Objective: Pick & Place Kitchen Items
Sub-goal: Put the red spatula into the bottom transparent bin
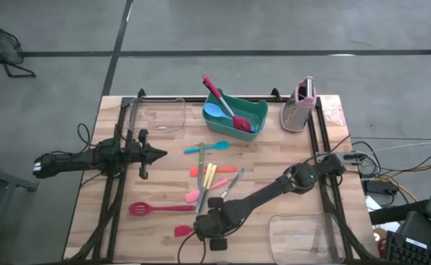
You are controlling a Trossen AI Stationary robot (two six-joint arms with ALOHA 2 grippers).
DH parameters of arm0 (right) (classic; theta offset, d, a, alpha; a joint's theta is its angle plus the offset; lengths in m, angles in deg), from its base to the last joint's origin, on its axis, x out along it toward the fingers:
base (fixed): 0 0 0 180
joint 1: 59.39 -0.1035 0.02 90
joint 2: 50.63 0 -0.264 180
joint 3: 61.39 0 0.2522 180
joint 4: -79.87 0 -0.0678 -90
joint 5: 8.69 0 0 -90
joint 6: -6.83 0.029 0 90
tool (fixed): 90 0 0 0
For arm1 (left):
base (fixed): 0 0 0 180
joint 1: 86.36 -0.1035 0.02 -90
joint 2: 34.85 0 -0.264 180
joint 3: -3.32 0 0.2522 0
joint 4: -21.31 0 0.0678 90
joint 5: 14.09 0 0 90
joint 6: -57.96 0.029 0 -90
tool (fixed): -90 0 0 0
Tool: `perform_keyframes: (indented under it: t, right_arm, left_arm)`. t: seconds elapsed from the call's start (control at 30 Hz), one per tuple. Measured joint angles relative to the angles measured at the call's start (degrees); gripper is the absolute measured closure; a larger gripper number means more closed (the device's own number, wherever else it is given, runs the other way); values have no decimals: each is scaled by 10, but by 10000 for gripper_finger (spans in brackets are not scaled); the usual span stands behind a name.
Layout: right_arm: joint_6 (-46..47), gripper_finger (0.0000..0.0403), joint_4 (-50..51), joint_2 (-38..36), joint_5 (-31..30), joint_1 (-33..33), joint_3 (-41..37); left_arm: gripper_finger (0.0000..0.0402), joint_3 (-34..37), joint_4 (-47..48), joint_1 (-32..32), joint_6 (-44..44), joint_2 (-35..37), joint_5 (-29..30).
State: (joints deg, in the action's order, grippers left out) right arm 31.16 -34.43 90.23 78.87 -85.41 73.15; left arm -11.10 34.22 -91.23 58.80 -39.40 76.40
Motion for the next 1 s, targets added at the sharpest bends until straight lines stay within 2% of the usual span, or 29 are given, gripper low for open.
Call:
perform_keyframes:
  t: [0.13,0.23,0.33,0.5,1.0]
  right_arm:
    - [11,215,-2,-1,-4,1,-23]
    - [2,224,-5,-3,-4,1,-32]
    - [-16,261,-18,-5,-5,1,-44]
    - [-21,368,-38,-6,2,1,-61]
    - [-51,371,-29,3,-1,1,2]
  left_arm:
    - [383,0,0,0,0,0,0]
    - [383,0,0,0,0,0,0]
    - [383,0,0,0,0,0,0]
    - [383,0,0,0,0,0,0]
    - [383,0,0,0,0,0,0]
